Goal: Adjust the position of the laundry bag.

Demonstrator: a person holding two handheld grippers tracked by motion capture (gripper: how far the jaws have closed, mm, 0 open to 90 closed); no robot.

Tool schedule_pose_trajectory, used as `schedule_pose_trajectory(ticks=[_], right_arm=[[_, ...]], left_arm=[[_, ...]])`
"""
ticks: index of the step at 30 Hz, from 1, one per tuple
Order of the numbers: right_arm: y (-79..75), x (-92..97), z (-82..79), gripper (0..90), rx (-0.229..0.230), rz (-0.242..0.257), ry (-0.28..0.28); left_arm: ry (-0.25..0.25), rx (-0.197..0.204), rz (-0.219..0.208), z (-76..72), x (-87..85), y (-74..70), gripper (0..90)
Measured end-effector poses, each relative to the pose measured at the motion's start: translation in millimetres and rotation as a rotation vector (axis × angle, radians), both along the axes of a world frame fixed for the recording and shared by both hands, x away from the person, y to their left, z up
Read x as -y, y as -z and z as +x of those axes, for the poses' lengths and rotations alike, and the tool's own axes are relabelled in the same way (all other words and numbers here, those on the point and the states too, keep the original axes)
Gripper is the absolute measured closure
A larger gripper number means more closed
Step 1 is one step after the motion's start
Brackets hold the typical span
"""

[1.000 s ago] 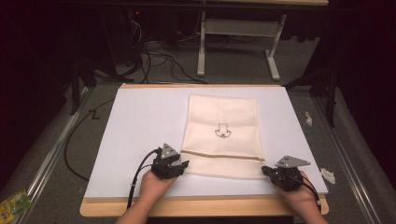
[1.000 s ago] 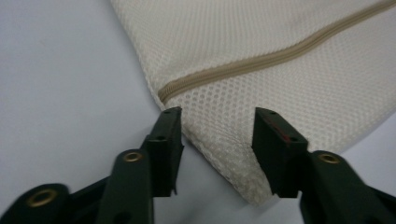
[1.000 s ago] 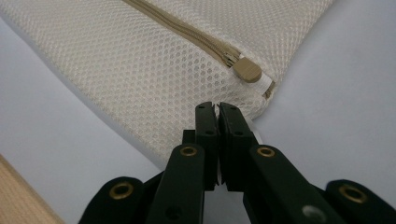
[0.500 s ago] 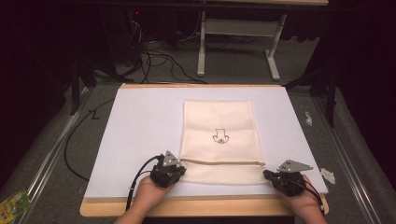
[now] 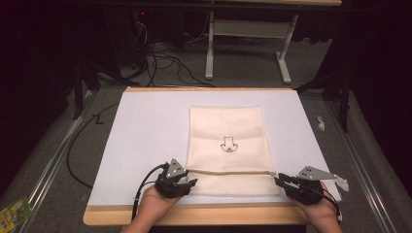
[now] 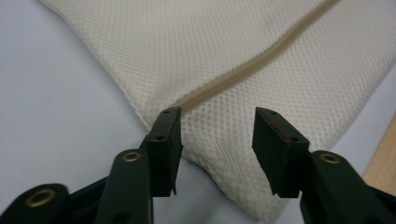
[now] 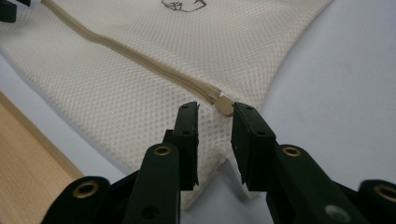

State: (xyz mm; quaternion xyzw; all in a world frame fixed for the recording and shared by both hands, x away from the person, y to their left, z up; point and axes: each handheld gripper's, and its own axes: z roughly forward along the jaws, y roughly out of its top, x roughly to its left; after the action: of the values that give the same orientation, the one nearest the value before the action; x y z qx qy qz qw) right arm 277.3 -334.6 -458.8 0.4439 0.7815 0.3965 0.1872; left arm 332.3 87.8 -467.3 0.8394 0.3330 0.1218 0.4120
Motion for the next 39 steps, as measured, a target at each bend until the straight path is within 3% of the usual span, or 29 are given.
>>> schedule_pose_trajectory(ticks=[6,8,9,11,13,14,17,19,21,23,24,26,29,33,39], right_arm=[[-0.8,7.3,2.6,70.6,0.029,0.009,0.062],[-1.0,10.7,4.9,73.9,0.035,0.012,0.083],[-0.9,11.3,5.9,77.3,0.036,0.005,0.099],[-2.4,11.6,9.4,90.0,0.03,-0.007,0.127],[-2.5,11.0,11.4,90.0,0.026,-0.006,0.131],[-0.7,7.7,15.5,90.0,0.0,-0.012,0.128],[4.6,0.6,21.4,90.0,-0.022,-0.033,0.131],[5.5,-2.0,23.2,90.0,-0.03,-0.023,0.129],[3.7,-11.2,24.8,90.0,-0.023,0.002,0.085],[-0.8,-27.9,22.1,90.0,0.007,0.022,-0.036],[-3.4,-37.1,19.5,88.5,0.025,-0.01,-0.066],[-8.3,-45.7,15.8,84.7,0.059,-0.027,-0.091],[-9.2,-32.1,16.2,81.2,0.071,-0.026,-0.032],[-4.8,0.1,17.3,72.9,0.056,0.021,0.106],[0.7,5.3,20.9,66.1,0.021,0.03,0.139]], left_arm=[[-0.047,0.073,-0.043,0.2,-2.0,-7.1,43.9],[-0.065,0.092,-0.048,0.9,-2.3,-7.9,42.7],[-0.075,0.091,-0.049,1.7,-1.6,-7.4,41.3],[-0.082,0.096,-0.012,4.3,1.1,-3.8,40.3],[-0.077,0.09,-0.011,5.4,2.2,-2.7,40.8],[-0.071,0.082,-0.013,6.6,2.6,-2.1,44.4],[-0.059,0.077,-0.031,8.0,3.4,-2.3,50.2],[-0.053,0.095,-0.03,5.8,3.5,-4.1,50.8],[-0.054,0.112,-0.039,4.0,3.0,-5.8,50.8],[-0.053,0.108,-0.045,3.5,1.7,-6.8,50.9],[-0.055,0.107,-0.051,3.7,1.4,-6.8,51.5],[-0.05,0.099,-0.059,4.6,1.0,-6.5,51.3],[-0.049,0.107,-0.053,4.8,2.9,-5.0,46.9],[-0.044,0.137,-0.064,4.7,5.2,-5.2,45.7],[-0.041,0.139,-0.076,4.5,12.0,-9.4,45.7]])
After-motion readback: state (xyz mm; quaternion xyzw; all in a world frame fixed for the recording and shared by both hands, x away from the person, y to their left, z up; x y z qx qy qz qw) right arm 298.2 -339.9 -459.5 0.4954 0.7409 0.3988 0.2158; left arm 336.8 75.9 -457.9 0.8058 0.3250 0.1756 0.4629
